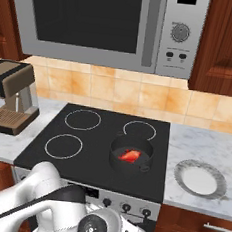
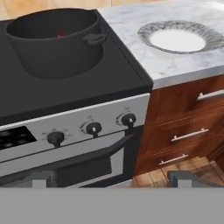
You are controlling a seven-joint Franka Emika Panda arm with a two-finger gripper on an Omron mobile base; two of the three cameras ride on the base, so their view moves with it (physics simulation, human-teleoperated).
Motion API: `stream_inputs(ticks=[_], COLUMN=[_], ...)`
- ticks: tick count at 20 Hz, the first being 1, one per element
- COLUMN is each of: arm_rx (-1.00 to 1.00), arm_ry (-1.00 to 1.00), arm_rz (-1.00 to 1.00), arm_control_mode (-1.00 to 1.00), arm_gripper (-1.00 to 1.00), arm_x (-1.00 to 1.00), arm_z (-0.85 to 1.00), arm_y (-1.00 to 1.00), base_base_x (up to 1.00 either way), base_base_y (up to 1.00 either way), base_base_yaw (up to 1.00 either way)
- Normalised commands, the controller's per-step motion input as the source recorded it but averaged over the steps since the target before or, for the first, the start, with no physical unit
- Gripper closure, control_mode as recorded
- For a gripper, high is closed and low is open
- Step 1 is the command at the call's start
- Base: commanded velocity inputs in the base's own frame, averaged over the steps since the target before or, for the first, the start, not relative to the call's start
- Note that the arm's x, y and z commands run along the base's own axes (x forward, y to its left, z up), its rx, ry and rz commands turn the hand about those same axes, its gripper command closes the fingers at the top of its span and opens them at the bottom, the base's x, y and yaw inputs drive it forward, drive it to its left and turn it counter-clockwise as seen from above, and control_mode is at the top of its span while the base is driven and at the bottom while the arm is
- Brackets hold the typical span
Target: Retrieve the frozen meat and place it in the pot on a burner. Then turn the burner on.
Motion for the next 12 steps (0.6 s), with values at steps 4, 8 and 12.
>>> stream_inputs(ticks=[4, 8, 12], arm_rx=[0.00, 0.00, 0.00], arm_ry=[-0.05, -0.07, -0.17], arm_rz=[0.05, 0.05, 0.02], arm_control_mode=[-1.00, -1.00, -1.00], arm_gripper=[-1.00, -1.00, -1.00], arm_x=[-0.02, -0.02, -0.12], arm_z=[0.00, 0.00, 0.00], arm_y=[0.07, 0.05, 0.00], base_base_x=[0.00, 0.00, 0.00], base_base_y=[0.00, 0.00, 0.00], base_base_yaw=[0.00, 0.00, 0.00])
